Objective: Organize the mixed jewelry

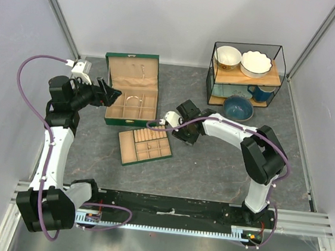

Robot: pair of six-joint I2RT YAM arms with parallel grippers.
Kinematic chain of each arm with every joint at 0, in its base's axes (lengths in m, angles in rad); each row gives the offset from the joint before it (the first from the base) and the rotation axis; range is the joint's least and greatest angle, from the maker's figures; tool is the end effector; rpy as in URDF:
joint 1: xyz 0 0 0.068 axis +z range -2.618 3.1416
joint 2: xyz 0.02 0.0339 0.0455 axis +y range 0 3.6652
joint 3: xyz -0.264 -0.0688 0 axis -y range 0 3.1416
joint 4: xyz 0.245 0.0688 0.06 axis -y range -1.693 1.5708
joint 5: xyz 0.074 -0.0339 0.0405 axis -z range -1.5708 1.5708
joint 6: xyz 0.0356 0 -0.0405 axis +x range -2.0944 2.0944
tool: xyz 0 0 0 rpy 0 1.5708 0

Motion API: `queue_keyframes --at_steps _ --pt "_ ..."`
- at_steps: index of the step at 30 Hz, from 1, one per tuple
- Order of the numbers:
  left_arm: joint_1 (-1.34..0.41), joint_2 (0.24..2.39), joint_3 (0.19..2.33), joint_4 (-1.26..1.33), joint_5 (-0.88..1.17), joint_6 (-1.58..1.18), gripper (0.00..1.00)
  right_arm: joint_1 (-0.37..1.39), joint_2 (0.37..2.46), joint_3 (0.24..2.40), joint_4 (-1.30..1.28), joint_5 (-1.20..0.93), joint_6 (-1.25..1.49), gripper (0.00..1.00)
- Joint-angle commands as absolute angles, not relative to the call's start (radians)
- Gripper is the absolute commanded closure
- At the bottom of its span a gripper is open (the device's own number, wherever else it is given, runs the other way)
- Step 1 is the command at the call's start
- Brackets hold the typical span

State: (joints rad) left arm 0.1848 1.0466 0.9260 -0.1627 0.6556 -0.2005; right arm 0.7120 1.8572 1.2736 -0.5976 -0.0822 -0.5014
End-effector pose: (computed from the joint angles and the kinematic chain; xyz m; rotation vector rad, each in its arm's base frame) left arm 0.2364 0.0221 0.3436 0.1050 1.8343 -0.6159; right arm 0.2810 0.2464 0.1805 -1.5908 2.2529 0.1700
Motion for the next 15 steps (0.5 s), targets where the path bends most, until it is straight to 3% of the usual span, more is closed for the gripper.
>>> queue_keyframes --at_steps 1,15 --pt "0.19 1.035 0.945 -0.14 0.67 -0.17 0.1 0.71 1.871 1.27 -0.575 -0.103 -0.509 0.59" --pt "0.19 1.034 0.948 -0.141 0.678 -0.17 0.1 0.706 1.891 1.256 -0.572 -0.104 -0.52 0.62"
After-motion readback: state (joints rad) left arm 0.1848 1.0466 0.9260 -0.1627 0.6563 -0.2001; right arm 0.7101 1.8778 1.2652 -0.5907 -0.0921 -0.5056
